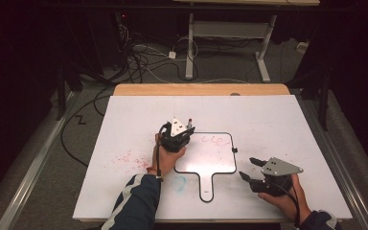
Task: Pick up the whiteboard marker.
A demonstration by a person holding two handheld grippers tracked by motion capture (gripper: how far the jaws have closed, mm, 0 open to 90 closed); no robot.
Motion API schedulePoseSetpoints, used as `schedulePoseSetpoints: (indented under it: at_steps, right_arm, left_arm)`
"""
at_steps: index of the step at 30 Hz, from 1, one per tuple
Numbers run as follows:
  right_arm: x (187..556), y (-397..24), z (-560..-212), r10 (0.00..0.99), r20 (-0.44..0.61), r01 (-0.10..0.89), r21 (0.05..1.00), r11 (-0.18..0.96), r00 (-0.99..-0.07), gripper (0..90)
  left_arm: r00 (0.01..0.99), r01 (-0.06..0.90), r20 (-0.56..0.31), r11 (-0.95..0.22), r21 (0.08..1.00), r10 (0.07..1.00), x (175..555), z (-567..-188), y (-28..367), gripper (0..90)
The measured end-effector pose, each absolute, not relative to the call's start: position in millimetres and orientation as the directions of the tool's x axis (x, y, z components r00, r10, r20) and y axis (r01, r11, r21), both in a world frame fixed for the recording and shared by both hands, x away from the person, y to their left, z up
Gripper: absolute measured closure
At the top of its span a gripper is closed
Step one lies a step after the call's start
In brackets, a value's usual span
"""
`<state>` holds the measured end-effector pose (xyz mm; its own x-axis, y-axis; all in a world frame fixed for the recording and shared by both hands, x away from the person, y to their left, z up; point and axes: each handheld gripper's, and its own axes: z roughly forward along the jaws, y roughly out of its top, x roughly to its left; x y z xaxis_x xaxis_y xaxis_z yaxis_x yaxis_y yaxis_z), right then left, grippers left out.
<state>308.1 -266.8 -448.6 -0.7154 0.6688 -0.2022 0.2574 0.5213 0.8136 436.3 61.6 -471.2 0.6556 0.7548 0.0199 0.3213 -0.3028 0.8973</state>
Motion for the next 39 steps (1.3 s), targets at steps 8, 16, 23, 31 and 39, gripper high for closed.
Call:
schedulePoseSetpoints:
  at_steps: [8,16,23,31,39]
  right_arm:
    - [307.7,-266.5,-448.6,0.665,-0.198,0.26,0.811,0.524,-0.72,38.9]
    - [307.8,-264.2,-448.2,0.66,-0.206,0.256,0.807,0.532,-0.722,38.8]
    - [309.5,-263.3,-449.7,0.652,-0.199,0.258,0.804,0.536,-0.731,38.8]
    - [308.0,-265.8,-448.6,0.651,-0.197,0.257,0.806,0.533,-0.733,38.5]
    - [307.8,-267.1,-447.6,0.658,-0.203,0.257,0.807,0.532,-0.726,38.4]
  left_arm:
    - [0.709,0.316,0.016,-0.337,0.887,0.705,422.2,-469.3,71.3,78.1]
    - [0.679,0.337,0.009,-0.323,0.885,0.734,430.8,-469.3,79.6,78.1]
    - [0.758,0.282,0.079,-0.435,0.855,0.647,430.3,-462.3,38.1,78.0]
    - [0.775,0.275,0.082,-0.452,0.849,0.627,433.0,-461.0,35.6,78.0]
    - [0.725,0.317,0.04,-0.384,0.867,0.688,446.6,-464.9,54.2,78.0]
